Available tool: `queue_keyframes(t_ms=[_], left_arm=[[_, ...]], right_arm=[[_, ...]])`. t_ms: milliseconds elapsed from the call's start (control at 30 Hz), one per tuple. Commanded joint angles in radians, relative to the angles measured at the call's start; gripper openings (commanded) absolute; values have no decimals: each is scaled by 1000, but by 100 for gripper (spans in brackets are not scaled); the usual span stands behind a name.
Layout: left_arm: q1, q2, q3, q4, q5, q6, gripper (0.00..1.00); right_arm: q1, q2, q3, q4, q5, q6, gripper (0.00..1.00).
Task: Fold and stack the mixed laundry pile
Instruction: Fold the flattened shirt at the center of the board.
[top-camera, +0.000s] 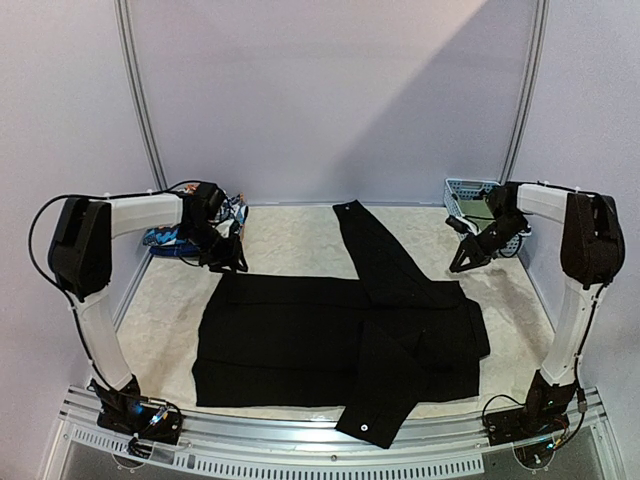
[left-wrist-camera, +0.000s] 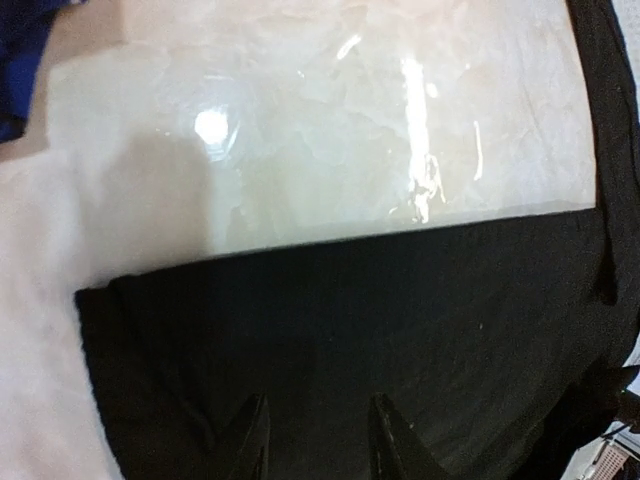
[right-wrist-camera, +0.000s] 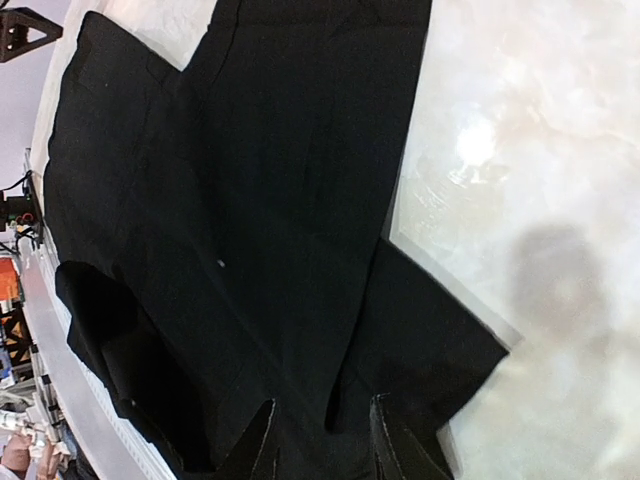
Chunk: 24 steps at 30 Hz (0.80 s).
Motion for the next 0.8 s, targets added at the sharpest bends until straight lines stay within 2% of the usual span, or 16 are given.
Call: queue_keyframes(t_ms=[0, 333, 767], left_arm=[[-30, 91, 12, 67, 50, -34, 35], [-29, 246, 103, 39, 18, -35, 34], [-9, 511, 531, -114, -16, -44, 32]], right_arm=[[27, 85, 19, 20, -58, -24, 29], [32, 254, 91, 58, 59, 20, 28], [30, 515, 532, -51, 228, 84, 27]])
